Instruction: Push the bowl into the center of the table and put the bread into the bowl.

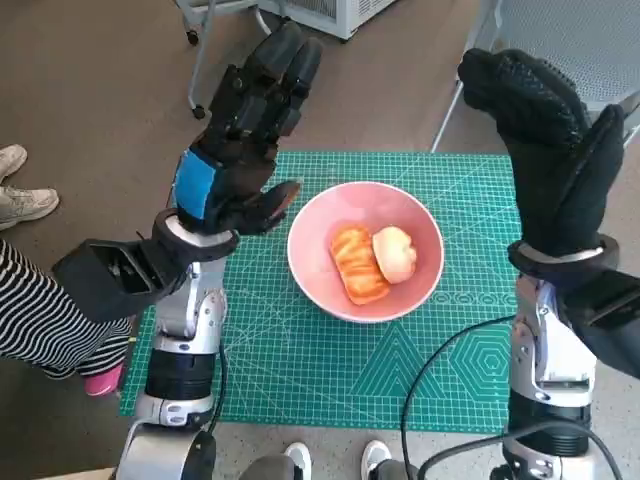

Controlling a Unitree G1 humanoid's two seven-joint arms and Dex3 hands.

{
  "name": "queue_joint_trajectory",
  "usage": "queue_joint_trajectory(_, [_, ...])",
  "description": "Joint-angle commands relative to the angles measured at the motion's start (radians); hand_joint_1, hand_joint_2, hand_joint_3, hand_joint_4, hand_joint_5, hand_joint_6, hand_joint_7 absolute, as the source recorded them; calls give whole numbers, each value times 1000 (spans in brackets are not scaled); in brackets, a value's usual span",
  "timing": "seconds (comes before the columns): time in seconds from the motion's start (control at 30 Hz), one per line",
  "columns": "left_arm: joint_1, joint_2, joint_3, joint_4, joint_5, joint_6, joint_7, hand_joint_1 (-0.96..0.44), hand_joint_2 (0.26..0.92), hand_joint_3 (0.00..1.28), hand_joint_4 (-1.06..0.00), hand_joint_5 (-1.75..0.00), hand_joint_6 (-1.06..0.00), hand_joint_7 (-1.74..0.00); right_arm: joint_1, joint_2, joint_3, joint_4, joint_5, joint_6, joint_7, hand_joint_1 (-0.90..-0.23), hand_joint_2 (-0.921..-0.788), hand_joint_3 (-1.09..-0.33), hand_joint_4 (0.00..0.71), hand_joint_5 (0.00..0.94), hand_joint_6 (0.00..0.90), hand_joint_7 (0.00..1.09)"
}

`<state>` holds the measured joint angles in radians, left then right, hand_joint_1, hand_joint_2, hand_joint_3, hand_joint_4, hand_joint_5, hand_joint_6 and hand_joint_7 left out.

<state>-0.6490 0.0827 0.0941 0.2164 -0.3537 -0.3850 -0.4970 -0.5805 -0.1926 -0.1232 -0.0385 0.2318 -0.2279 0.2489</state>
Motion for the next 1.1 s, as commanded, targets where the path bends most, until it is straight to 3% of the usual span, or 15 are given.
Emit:
queue_joint_trajectory(0.03, [15, 10, -7, -29, 4, 21, 1, -732, 921, 398, -42, 0, 1, -349, 18, 0, 2, 7, -2, 3, 5, -689, -921, -674, 163, 1, 1, 581])
queue_joint_trajectory(1.1, [33, 9, -13, -65, 1, 63, 2, -725, 921, 408, -35, 0, 1, -336, 34, 9, 6, 25, 2, -23, 7, -680, -921, -673, 163, 1, 2, 579])
